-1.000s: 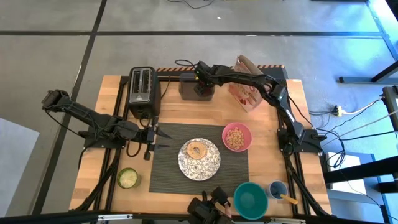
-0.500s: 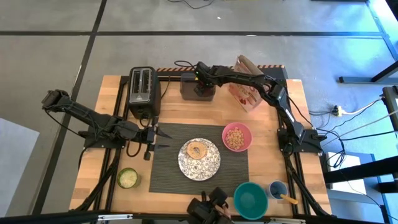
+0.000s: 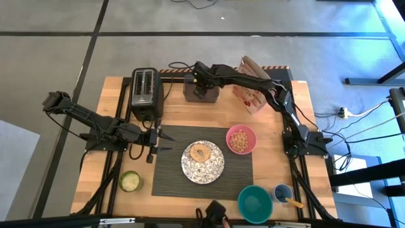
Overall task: Arrange a breakfast setting
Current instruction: Put the apple on the placemat
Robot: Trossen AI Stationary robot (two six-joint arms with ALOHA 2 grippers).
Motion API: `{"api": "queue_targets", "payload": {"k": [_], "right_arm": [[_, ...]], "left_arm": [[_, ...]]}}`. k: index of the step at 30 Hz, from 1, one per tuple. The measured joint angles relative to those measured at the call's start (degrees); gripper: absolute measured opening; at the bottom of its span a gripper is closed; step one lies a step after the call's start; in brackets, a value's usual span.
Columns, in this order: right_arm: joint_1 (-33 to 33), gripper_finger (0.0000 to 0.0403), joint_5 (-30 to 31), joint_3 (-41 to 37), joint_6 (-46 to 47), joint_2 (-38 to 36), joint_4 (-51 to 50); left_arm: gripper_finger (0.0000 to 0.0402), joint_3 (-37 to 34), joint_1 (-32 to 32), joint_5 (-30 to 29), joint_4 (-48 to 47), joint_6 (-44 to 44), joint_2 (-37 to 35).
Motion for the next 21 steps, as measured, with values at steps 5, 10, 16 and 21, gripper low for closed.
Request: {"api": "queue_targets", "payload": {"k": [5,10,16,21], "right_arm": [[4.23,0.0275,0.57,3.12,0.30,-2.50,-5.13],[8.56,0.0276,0.49,3.17,1.54,-5.95,-8.41],[12.93,0.0275,1.09,3.17,3.43,-9.23,-12.70],[15.69,0.0275,1.04,2.49,4.81,-10.02,-16.10]], "left_arm": [[0.0160,0.00,-0.01,0.02,-0.23,-1.50,0.00],[0.0160,0.00,-0.04,1.02,-0.15,-1.59,0.00],[0.0160,0.00,-0.04,1.09,-0.01,-1.66,0.00],[0.0160,0.00,-0.04,1.33,0.02,-2.51,0.00]]}}
